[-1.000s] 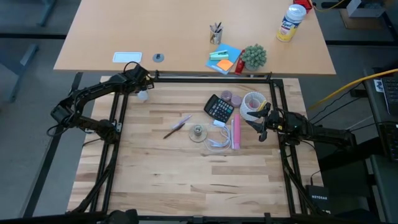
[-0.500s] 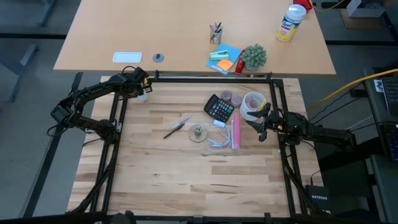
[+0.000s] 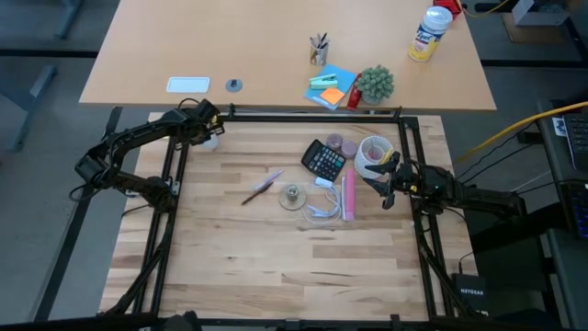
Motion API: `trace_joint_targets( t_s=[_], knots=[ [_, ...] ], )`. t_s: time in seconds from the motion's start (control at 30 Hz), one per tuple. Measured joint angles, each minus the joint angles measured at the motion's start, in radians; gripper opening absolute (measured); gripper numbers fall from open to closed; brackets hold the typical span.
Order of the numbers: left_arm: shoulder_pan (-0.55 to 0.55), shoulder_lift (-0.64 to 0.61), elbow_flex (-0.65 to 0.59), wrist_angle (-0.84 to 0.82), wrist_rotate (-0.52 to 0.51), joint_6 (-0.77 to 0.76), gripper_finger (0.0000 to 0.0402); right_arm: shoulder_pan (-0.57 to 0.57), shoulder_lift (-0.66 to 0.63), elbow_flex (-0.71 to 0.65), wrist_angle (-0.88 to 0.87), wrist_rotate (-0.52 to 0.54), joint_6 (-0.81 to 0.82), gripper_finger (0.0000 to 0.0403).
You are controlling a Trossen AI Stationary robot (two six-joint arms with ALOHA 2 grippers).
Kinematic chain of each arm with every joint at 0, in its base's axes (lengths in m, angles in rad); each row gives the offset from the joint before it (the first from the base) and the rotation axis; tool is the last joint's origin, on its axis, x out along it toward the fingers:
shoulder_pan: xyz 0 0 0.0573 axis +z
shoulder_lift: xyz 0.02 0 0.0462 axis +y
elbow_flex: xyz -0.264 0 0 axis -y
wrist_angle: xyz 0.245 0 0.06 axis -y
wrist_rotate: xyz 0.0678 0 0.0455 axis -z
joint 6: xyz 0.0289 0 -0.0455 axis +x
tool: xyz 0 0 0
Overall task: Screw lightbulb
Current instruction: Insert the lightbulb into the gold lamp
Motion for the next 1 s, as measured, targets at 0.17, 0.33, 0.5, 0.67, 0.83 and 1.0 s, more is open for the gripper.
trace_joint_targets(
  t_s=[0.17,0.33,0.5,0.67,0.83,1.0],
  knots=[
    [-0.018,0.052,0.0,0.001,0.0,-0.083,0.0001,0.0,0.0,0.0,0.0,0.0,0.0,0.0198],
    [-0.029,0.127,0.0,0.005,-0.003,-0.113,0.0003,0.0,0.0,0.0,0.0,-0.001,0.0,0.0198],
    [-0.032,0.18,-0.001,0.047,0.0,-0.108,0.0004,0.0,0.0,0.0,0.0,-0.007,0.0,0.0198],
    [-0.04,0.204,-0.001,0.146,0.0,-0.067,0.0005,0.0,0.0,0.0,0.0,-0.009,0.0,0.0198],
    [-0.039,0.216,-0.001,0.313,-0.019,-0.009,0.0005,0.0,0.0,0.0,0.0,-0.009,0.0,0.0198],
    [-0.043,0.218,-0.001,0.443,-0.019,0.091,0.0005,0.0,0.0,0.0,-0.001,-0.01,0.0,0.0198]
  ],
)
